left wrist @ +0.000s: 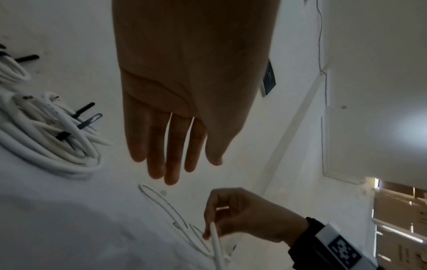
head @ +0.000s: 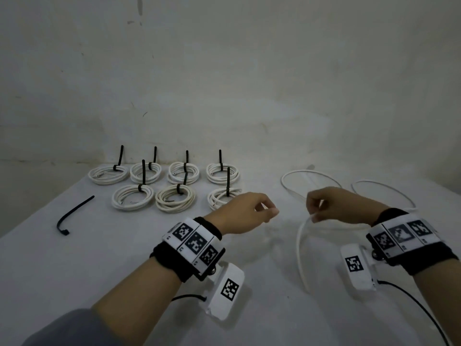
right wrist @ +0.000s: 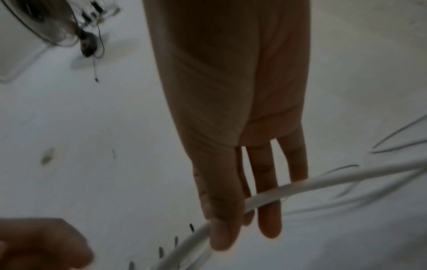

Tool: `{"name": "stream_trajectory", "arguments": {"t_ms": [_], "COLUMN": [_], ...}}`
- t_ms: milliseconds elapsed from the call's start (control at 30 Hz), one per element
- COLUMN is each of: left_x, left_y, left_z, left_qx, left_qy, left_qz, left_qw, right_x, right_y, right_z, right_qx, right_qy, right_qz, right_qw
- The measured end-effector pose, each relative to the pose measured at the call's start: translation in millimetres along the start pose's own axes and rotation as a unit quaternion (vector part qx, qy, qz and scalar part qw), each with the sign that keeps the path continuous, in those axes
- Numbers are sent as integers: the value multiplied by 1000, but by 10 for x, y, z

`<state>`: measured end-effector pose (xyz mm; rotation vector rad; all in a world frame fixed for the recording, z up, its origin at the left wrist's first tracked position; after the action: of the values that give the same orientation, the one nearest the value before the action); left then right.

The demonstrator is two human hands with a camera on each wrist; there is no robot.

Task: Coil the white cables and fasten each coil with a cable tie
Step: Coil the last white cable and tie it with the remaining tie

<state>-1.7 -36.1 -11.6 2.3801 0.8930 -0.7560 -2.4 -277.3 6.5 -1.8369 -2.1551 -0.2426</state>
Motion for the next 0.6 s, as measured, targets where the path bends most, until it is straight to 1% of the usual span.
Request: {"name": "stream_trajectory", "arguments": {"t_ms": [67, 133, 233, 333, 433, 533, 600], "left_x": [-79, -133, -149, -141, -134, -114, -91], "left_y": [-28, -67, -125, -154, -188, -244, -272], "left_z": [5, -9, -59, -149, -292, -460, -570], "left_qx": [26, 27, -26, -96, -162, -238, -280], "left_qy": [-55, -115, -212, -287, -391, -491, -546], "left_qz": [-27, -39, -49, -63, -50, -25, 0], "left_qw": [998, 992, 976, 951, 905, 837, 789], "right_x": [189, 342, 492, 593, 640, 606, 575], "right_y": [-32, -46, -47, -38, -46, -55, -56], "right_z": [-53, -94, -124, -89, 0, 114, 198], "right_qx": [-40, -87, -153, -177, -167, -159, -143], "right_qy": [63, 127, 187, 234, 270, 300, 299], "right_qz": [-34, -62, -70, -73, -67, -53, -52], "right_qw": [997, 986, 968, 953, 946, 939, 942]}}
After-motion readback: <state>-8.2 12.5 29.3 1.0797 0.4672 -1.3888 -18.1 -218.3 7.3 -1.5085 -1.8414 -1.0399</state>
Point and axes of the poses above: each hand's wrist, its own y-axis towards the middle knuckle, its own z-axis out of the palm, x = y × z, the point moved 1 cm from there along y, towards the middle knuckle, and after that the axes turned 11 degrees about z, right-handed, at the moved point
